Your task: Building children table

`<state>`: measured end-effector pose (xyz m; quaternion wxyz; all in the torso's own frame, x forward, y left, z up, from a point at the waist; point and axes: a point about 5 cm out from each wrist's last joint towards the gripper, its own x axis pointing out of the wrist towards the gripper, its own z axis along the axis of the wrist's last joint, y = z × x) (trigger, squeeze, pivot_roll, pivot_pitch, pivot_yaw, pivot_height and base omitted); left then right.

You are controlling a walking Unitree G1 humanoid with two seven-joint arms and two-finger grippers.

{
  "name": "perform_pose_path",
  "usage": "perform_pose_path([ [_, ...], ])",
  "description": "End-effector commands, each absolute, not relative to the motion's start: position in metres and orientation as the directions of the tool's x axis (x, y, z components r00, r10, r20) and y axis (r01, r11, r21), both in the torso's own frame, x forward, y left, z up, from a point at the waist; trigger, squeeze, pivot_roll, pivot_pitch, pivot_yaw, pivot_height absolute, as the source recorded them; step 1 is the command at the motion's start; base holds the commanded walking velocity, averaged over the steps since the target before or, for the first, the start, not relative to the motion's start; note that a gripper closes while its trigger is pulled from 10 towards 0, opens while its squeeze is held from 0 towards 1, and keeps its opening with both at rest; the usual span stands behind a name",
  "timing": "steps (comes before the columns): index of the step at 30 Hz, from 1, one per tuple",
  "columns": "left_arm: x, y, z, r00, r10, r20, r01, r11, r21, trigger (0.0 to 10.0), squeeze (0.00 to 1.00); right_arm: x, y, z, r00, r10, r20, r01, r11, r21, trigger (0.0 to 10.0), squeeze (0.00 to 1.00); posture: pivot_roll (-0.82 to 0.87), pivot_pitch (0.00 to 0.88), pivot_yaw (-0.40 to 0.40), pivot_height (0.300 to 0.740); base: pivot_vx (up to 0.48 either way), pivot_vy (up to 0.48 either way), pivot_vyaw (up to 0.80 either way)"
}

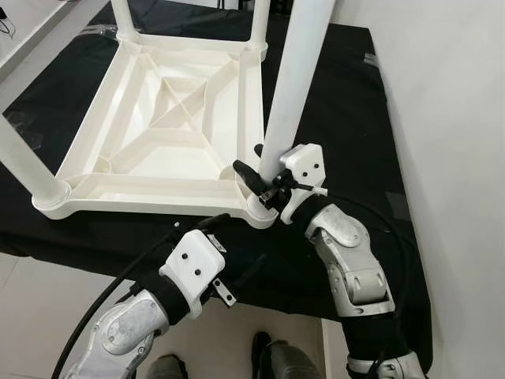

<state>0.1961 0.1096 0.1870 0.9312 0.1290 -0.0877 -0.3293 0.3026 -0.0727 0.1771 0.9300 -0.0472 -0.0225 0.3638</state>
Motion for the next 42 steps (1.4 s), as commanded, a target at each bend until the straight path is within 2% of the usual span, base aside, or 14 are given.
perform_pose_path([
  [1, 0.195, 0.11, 0.184, 0.766, -0.64, 0.059, 0.6, 0.744, 0.294, 10.0, 0.0, 0.296, -0.06, 0.162, 0.669, 0.74, -0.072, -0.743, 0.668, -0.047, 10.0, 1.0, 0.13, 0.266, -0.137, 0.74, 0.0, 0.0, 0.0],
  [5, 0.195, 0.109, 0.184, 0.764, -0.642, 0.061, 0.6, 0.743, 0.295, 10.0, 0.0, 0.296, -0.053, 0.176, 0.543, 0.839, -0.021, -0.839, 0.542, -0.035, 10.0, 1.0, 0.12, 0.266, -0.139, 0.74, 0.0, 0.0, 0.0],
  [6, 0.195, 0.107, 0.184, 0.763, -0.644, 0.062, 0.603, 0.742, 0.293, 10.0, 0.0, 0.298, -0.053, 0.183, 0.456, 0.89, -0.004, -0.889, 0.455, -0.044, 10.0, 0.67, 0.12, 0.265, -0.139, 0.74, 0.0, 0.0, 0.0],
  [7, 0.195, 0.107, 0.184, 0.761, -0.645, 0.063, 0.604, 0.741, 0.292, 10.0, 0.0, 0.3, -0.054, 0.187, 0.394, 0.919, 0.005, -0.918, 0.394, -0.051, 10.0, 0.67, 0.12, 0.265, -0.139, 0.74, 0.0, 0.0, 0.0],
  [8, 0.196, 0.106, 0.184, 0.76, -0.646, 0.063, 0.605, 0.741, 0.291, 10.0, 0.0, 0.306, -0.057, 0.19, 0.355, 0.935, -0.001, -0.931, 0.354, -0.084, 10.0, 0.0, 0.13, 0.265, -0.139, 0.74, 0.0, 0.0, 0.0],
  [16, 0.196, 0.107, 0.185, 0.764, -0.642, 0.066, 0.599, 0.744, 0.295, 10.0, 0.0, 0.329, -0.063, 0.208, 0.178, 0.983, -0.033, -0.97, 0.17, -0.174, 10.0, 0.0, 0.14, 0.266, -0.145, 0.74, 0.0, 0.0, 0.0],
  [17, 0.196, 0.107, 0.185, 0.767, -0.639, 0.065, 0.596, 0.746, 0.298, 10.0, 0.0, 0.336, -0.062, 0.217, 0.138, 0.99, -0.031, -0.977, 0.131, -0.167, 0.0, 0.0, 0.15, 0.265, -0.148, 0.74, 0.0, 0.0, 0.0],
  [29, 0.196, 0.107, 0.185, 0.769, -0.636, 0.068, 0.593, 0.748, 0.299, 10.0, 0.0, 0.339, -0.071, 0.217, 0.065, 0.998, -0.014, -0.989, 0.062, -0.133, 0.0, 0.0, 0.14, 0.265, -0.143, 0.74, 0.0, 0.0, 0.0],
  [32, 0.195, 0.106, 0.184, 0.764, -0.642, 0.067, 0.6, 0.744, 0.295, 10.0, 0.0, 0.335, -0.079, 0.205, 0.148, 0.989, -0.021, -0.981, 0.144, -0.132, 0.0, 0.0, 0.14, 0.263, -0.141, 0.74, 0.0, 0.0, 0.0],
  [34, 0.195, 0.107, 0.183, 0.761, -0.646, 0.061, 0.605, 0.74, 0.294, 10.0, 0.0, 0.326, -0.085, 0.188, 0.349, 0.937, -0.027, -0.934, 0.346, -0.089, 0.0, 0.0, 0.13, 0.261, -0.144, 0.74, 0.0, 0.0, 0.0],
  [35, 0.194, 0.107, 0.182, 0.76, -0.647, 0.056, 0.608, 0.739, 0.292, 10.0, 0.0, 0.326, -0.089, 0.17, 0.689, 0.719, -0.089, -0.724, 0.677, -0.131, 0.0, 0.0, 0.13, 0.263, -0.145, 0.74, 0.0, 0.0, 0.0],
  [37, 0.193, 0.108, 0.181, 0.76, -0.648, 0.051, 0.61, 0.737, 0.29, 10.0, 0.0, 0.321, -0.104, 0.156, 0.948, 0.302, -0.102, -0.318, 0.917, -0.242, 0.0, 0.0, 0.13, 0.263, -0.145, 0.74, 0.0, 0.0, 0.0],
  [38, 0.193, 0.109, 0.181, 0.76, -0.649, 0.051, 0.61, 0.737, 0.289, 10.0, 0.0, 0.319, -0.108, 0.154, 0.971, 0.218, -0.094, -0.235, 0.934, -0.268, 0.0, 0.0, 0.13, 0.263, -0.145, 0.74, 0.0, 0.0, 0.0],
  [42, 0.193, 0.11, 0.18, 0.758, -0.65, 0.047, 0.613, 0.735, 0.289, 10.0, 0.0, 0.29, -0.083, 0.151, 0.862, 0.493, -0.12, -0.506, 0.818, -0.272, 0.0, 0.0, 0.11, 0.269, -0.122, 0.74, 0.0, 0.0, 0.0],
])
